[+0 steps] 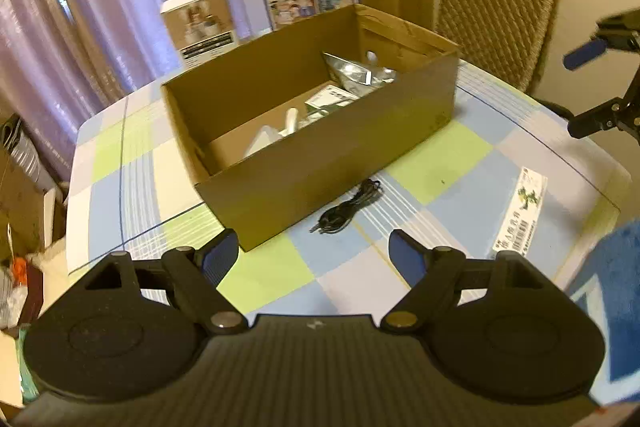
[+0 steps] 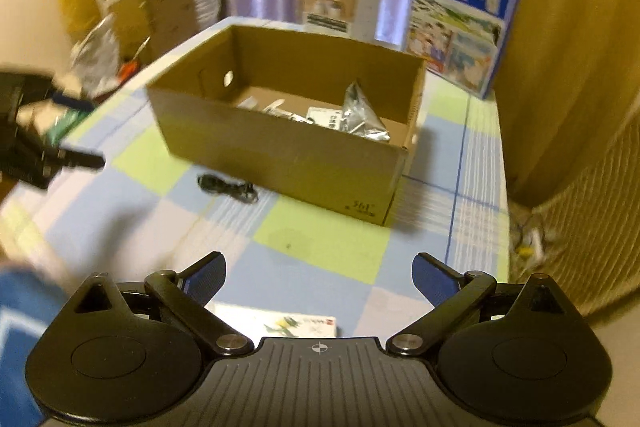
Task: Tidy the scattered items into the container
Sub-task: 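Withdraw both open grippers from the cardboard box, then lower the right gripper onto the white ointment box and close on it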
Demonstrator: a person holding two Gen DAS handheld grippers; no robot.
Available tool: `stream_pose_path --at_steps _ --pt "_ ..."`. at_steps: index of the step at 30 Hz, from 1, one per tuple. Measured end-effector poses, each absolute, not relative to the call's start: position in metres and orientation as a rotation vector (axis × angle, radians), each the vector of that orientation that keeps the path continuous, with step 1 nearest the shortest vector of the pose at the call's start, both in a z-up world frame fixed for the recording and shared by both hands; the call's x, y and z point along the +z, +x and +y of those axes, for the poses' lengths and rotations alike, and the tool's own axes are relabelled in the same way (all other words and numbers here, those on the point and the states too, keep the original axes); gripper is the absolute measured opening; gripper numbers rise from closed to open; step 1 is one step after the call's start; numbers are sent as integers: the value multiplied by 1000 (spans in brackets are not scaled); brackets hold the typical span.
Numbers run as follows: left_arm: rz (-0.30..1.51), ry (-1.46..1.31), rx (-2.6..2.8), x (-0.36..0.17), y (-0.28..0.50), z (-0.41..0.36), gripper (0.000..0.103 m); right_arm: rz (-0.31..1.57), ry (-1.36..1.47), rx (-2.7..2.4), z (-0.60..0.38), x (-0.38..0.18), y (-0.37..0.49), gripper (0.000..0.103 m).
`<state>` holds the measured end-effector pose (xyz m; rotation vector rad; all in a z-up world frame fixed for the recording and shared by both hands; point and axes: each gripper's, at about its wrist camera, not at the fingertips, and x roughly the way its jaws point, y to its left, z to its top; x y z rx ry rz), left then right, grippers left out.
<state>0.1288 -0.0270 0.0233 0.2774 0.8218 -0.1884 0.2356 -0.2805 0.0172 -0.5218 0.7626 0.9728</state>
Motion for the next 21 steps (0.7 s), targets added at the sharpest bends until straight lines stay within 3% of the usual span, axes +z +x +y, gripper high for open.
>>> stream_pose_path --at_steps 10,21 --pt "853 314 -272 5 135 -38 79 791 -845 1207 -271 -29 225 96" --pt "909 356 -394 -20 139 -50 83 813 -1105 1334 -250 -71 233 79"
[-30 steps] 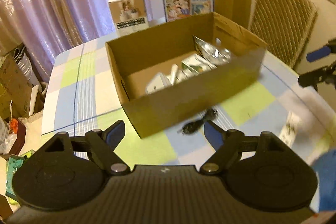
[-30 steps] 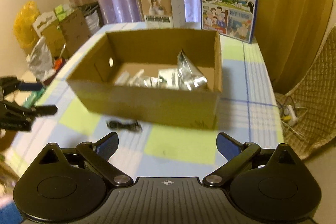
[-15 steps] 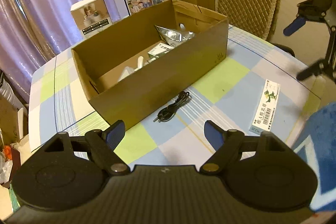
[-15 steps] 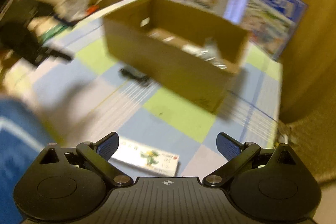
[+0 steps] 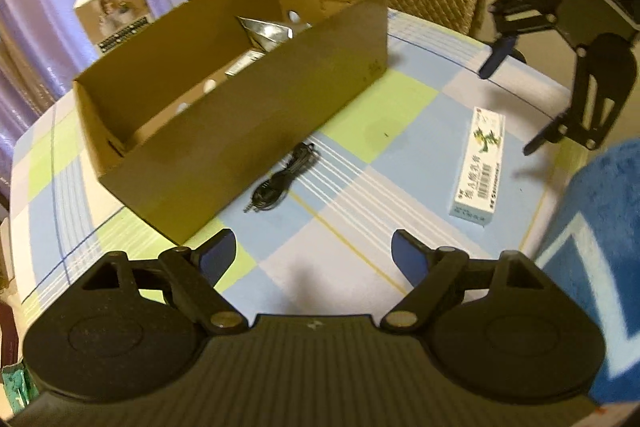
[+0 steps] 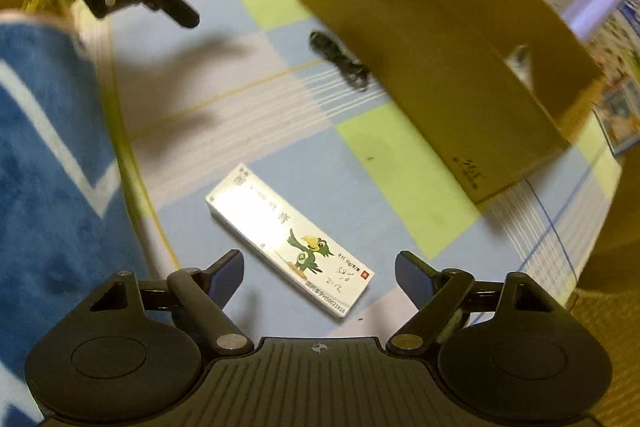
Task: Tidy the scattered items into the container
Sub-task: 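Lower the right gripper onto the white ointment box and close on it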
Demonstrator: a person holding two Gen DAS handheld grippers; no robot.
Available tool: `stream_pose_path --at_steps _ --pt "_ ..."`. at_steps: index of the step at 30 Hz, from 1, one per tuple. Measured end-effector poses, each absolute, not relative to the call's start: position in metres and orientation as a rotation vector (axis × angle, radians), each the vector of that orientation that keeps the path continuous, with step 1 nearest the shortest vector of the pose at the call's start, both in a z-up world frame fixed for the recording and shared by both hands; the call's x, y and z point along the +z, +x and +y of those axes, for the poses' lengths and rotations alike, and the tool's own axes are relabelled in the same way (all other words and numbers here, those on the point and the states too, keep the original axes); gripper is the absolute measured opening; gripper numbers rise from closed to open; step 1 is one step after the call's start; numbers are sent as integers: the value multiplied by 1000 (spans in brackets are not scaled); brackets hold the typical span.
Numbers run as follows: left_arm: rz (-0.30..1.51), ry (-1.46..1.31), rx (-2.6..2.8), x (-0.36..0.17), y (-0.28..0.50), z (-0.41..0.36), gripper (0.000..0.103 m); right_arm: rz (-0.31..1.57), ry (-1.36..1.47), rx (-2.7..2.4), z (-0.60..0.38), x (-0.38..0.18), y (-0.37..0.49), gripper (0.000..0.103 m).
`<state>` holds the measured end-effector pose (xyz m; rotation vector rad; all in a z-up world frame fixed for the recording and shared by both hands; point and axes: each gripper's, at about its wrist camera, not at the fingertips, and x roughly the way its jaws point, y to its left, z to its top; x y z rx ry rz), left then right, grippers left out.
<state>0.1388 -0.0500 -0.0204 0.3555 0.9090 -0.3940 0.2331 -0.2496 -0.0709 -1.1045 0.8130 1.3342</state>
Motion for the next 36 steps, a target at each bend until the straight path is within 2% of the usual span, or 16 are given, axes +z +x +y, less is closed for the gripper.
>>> stream_pose_path --at_steps 5,20,24,27,30,36 --pt "931 351 -430 -27 141 -54 87 848 -1202 1372 -237 -90 236 75" --pt "969 308 -457 -48 152 -54 88 915 -1267 1445 -210 -122 243 69" --pt "974 303 -459 -51 154 -54 88 985 -1176 1437 -207 -120 250 50" --pt "972 311 -461 -51 155 -55 88 1019 -1104 1420 -207 -118 255 40" --pt "958 345 -460 -51 157 -57 88 1041 -1020 1372 -204 -117 258 36" --pt "919 437 -470 -49 169 -64 85 1068 -879 1307 -202 -111 258 36"
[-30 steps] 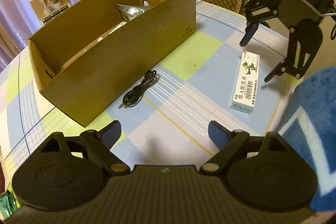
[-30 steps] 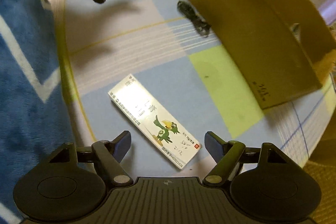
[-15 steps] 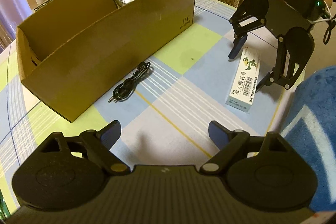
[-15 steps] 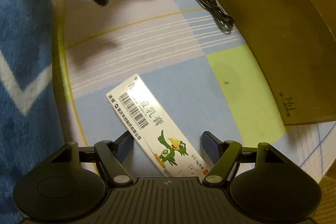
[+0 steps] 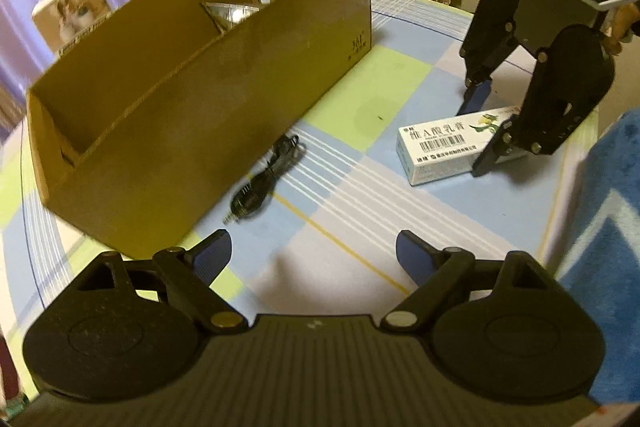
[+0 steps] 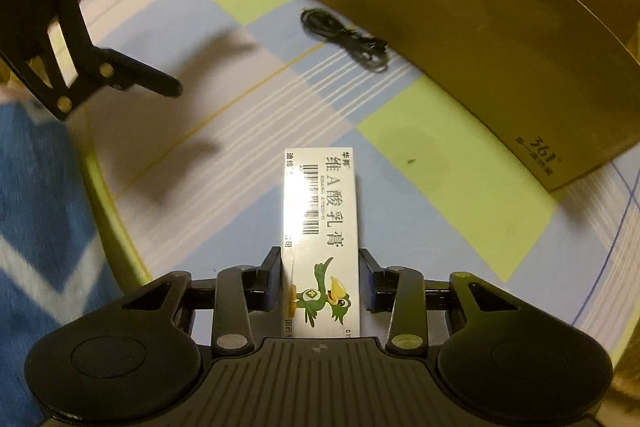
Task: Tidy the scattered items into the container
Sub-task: 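Lower the right gripper onto the white ointment box and close on it, then grasp the black cable with the left gripper while the right holds the ointment box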
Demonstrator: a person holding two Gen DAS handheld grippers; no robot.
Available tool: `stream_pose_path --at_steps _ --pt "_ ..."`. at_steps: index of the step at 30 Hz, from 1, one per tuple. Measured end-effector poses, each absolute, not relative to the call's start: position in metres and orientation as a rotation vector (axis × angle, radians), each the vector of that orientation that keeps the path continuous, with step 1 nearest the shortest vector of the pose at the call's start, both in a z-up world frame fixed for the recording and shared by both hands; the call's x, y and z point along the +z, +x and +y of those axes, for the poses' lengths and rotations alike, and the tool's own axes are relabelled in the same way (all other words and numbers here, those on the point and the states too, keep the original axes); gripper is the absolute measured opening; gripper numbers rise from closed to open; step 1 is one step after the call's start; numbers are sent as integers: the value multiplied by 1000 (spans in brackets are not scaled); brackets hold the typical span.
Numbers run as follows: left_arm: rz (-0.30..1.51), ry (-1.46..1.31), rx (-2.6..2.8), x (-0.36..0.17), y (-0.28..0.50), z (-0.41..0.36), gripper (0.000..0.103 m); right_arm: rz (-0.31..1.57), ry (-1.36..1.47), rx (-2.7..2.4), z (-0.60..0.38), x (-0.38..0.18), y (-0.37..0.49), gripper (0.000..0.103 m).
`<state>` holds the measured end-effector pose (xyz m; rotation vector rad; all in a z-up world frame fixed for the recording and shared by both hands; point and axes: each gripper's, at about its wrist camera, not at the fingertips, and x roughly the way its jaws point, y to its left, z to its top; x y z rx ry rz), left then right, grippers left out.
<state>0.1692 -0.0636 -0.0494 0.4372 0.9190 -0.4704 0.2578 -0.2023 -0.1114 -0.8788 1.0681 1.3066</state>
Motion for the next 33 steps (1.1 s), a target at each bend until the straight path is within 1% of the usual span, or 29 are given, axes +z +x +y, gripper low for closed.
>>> stream_pose_path --at_steps 5,7,9,11,12,15,22,26,28,33 --pt "913 460 -485 -56 192 -66 76 1076 -806 1253 -201 -109 262 36" --pt "906 464 -484 -61 202 -66 74 1079 -775 1242 -203 -108 267 36" --pt "889 491 -483 -66 210 -68 67 1080 -749 1224 -203 -106 272 36" --pt "885 514 -489 -70 216 -70 64 1081 -723 1209 -203 -103 277 36" --pt "887 520 -497 -73 220 -71 61 1082 -712 1204 -204 -102 279 36" --pt "894 529 -506 -82 228 -73 57 1083 -695 1184 -203 -100 284 36" --pt "914 479 -483 -96 243 -73 57 1082 -657 1172 -201 -97 292 36" --pt "934 421 -459 -100 248 -68 51 1078 -639 1146 -199 -97 295 36" --pt "941 416 -452 -100 248 -67 47 1080 -623 1129 -199 -96 297 36" --pt "985 417 -443 -94 241 -63 26 1071 -593 1102 -201 -94 298 36"
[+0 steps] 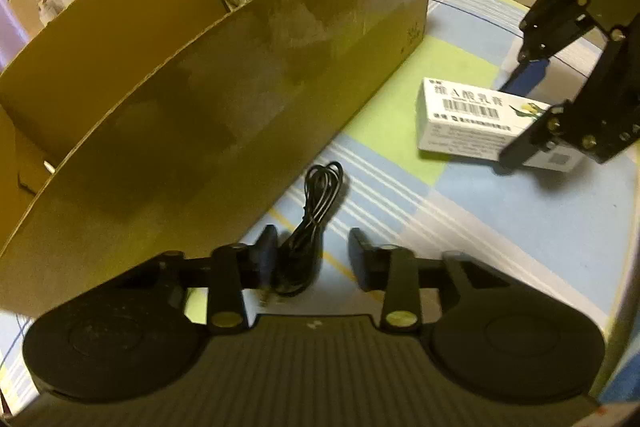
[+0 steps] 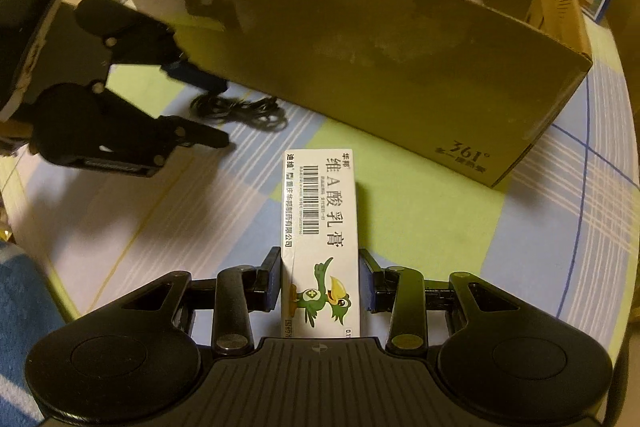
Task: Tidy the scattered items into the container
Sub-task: 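Grasp the black cable with the left gripper while the right holds the ointment box, then carry the cable in the left gripper while the right carries the ointment box over the cardboard box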
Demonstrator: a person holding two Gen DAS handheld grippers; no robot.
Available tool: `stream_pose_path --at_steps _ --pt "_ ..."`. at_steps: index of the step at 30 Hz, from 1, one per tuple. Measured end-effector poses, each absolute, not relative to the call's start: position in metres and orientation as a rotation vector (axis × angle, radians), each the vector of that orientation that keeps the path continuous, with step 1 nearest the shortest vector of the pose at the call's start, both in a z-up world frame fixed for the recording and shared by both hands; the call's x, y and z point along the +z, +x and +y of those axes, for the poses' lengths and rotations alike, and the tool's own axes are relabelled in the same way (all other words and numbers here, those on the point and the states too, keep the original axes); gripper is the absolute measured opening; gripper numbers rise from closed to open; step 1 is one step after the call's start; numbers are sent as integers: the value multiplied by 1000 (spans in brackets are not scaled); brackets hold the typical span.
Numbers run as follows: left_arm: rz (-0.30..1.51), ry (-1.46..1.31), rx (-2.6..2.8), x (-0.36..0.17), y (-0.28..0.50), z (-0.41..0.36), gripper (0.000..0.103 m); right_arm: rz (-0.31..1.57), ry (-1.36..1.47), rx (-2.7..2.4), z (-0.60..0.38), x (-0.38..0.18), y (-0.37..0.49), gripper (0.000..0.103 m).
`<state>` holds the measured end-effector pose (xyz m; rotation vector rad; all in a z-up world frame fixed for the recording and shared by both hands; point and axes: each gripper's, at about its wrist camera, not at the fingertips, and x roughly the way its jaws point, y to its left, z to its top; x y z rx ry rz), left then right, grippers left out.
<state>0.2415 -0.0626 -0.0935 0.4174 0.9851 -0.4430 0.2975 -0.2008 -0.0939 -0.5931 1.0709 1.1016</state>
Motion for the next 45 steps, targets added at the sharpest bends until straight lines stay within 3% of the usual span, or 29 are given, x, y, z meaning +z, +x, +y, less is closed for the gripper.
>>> stream_pose_path --at_steps 17,19,20,41,45 --pt "998 299 -390 -100 242 -67 25 1078 -529 1085 -205 -91 298 36" --pt "1006 283 -379 -99 242 -67 22 1080 -526 1083 -204 -91 297 36" --pt "1013 278 -377 -99 241 -67 15 1081 -525 1082 -204 -91 297 36" --pt "1043 209 -351 -100 225 -58 18 1100 -501 1067 -194 -108 291 36" --pt "1047 196 -345 -101 223 -60 10 1099 -498 1062 -195 -107 291 36"
